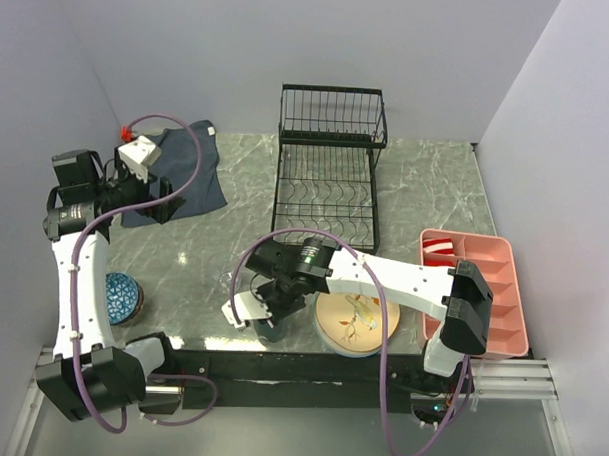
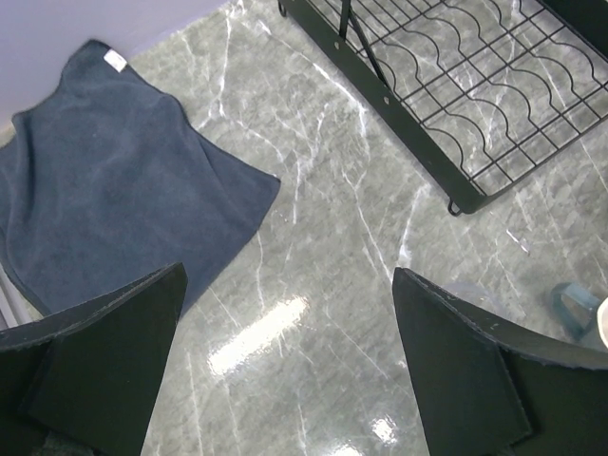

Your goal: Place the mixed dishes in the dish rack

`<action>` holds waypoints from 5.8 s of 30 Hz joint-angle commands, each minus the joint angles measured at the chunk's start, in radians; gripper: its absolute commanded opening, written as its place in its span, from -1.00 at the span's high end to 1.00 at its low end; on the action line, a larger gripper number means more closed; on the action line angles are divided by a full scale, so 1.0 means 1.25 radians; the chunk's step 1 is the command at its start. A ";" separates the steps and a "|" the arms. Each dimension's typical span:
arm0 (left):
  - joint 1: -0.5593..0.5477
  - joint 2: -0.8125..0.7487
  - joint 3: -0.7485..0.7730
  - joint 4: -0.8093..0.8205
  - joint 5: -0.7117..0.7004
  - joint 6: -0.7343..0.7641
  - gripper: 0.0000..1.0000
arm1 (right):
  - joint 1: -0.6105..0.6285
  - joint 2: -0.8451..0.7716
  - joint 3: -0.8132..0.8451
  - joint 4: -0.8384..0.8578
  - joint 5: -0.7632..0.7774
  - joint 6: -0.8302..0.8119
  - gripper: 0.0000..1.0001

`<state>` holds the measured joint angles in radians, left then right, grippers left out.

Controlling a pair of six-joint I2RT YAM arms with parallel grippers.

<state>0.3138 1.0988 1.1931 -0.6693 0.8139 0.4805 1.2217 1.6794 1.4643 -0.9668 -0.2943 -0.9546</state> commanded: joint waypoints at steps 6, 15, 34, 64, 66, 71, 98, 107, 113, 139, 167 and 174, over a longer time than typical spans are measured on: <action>-0.015 -0.035 -0.027 0.010 -0.017 0.005 -0.93 | 0.031 -0.023 -0.031 -0.005 -0.036 0.019 0.40; -0.026 -0.048 -0.054 0.025 -0.022 -0.008 -0.93 | 0.052 -0.021 -0.046 0.037 -0.016 0.047 0.67; -0.153 -0.118 -0.261 -0.034 0.317 0.320 -0.93 | -0.105 -0.329 -0.253 0.119 0.083 -0.513 1.00; -0.465 0.293 0.025 -0.134 0.347 0.452 -0.71 | -0.262 -0.334 -0.211 0.099 -0.146 -0.911 1.00; -0.476 0.326 0.061 -0.180 0.354 0.516 -0.63 | -0.264 -0.325 -0.203 0.094 -0.141 -0.915 1.00; -0.499 0.429 0.149 -0.430 0.377 0.747 -0.42 | -0.268 -0.316 -0.192 0.089 -0.141 -0.921 1.00; -0.531 0.413 0.136 -0.395 0.331 0.508 0.98 | -0.284 -0.425 -0.334 0.322 0.008 -0.713 0.11; -0.460 0.320 0.011 -0.027 0.347 -0.099 0.98 | -0.284 -0.573 -0.391 0.444 0.108 -0.342 -0.44; -0.449 0.456 0.091 -0.105 0.406 -0.290 0.98 | -0.283 -0.617 -0.403 0.579 0.105 -0.105 -1.00; -0.424 0.667 0.124 -0.027 0.639 -0.712 0.98 | -0.295 -0.524 -0.620 0.788 -0.147 -0.466 -1.00; -0.474 0.641 0.074 0.080 0.702 -0.821 0.98 | -0.295 -0.381 -0.565 0.837 -0.044 -0.450 -0.10; -0.423 0.641 0.169 -0.140 0.563 -0.525 -0.31 | -0.305 -0.383 -0.555 0.864 -0.023 -0.352 0.44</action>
<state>-0.2489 1.9602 1.2831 -0.6247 1.3975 -0.4644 0.8589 1.2026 0.7071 0.0612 -0.3744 -1.5055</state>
